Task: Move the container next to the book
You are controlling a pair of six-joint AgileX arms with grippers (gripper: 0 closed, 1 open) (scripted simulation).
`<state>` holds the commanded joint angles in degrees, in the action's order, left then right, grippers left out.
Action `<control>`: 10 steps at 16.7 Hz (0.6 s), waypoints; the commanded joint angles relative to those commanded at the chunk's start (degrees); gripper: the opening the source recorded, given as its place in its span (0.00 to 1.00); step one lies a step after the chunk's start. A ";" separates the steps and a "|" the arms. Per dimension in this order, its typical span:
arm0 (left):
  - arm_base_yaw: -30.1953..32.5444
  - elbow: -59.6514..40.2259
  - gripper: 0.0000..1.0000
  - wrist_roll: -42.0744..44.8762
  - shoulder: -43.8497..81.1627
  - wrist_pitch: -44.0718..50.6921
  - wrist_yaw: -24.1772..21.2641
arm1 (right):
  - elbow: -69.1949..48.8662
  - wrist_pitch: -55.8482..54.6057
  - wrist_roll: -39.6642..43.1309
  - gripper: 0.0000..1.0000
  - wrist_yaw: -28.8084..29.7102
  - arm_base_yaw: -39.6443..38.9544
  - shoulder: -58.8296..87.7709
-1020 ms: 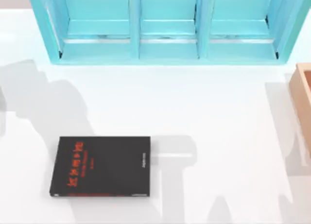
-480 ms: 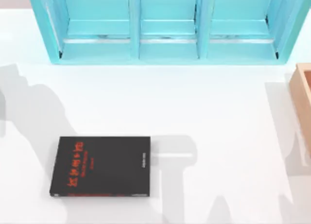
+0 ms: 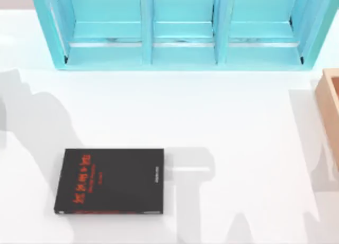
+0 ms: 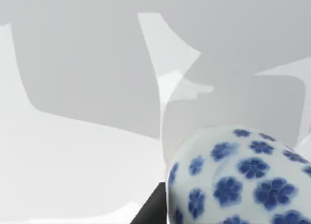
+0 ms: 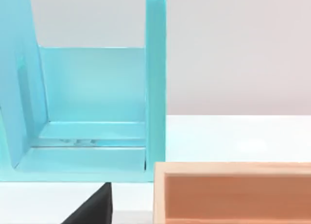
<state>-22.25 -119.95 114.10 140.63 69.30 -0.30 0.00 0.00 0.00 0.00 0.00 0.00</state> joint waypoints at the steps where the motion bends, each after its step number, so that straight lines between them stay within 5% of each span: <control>1: 0.00 0.00 0.40 0.00 0.00 0.00 0.00 | 0.00 0.00 0.00 1.00 0.00 0.00 0.00; 6: 0.00 0.00 0.02 0.00 0.00 0.00 0.00 | 0.00 0.00 0.00 1.00 0.00 0.00 0.00; 10: 0.00 0.00 0.00 0.00 0.00 0.00 0.00 | 0.00 0.00 0.00 1.00 0.00 0.00 0.00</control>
<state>-22.25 -119.95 114.10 140.63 69.30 -0.30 0.00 0.00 0.00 0.00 0.00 0.00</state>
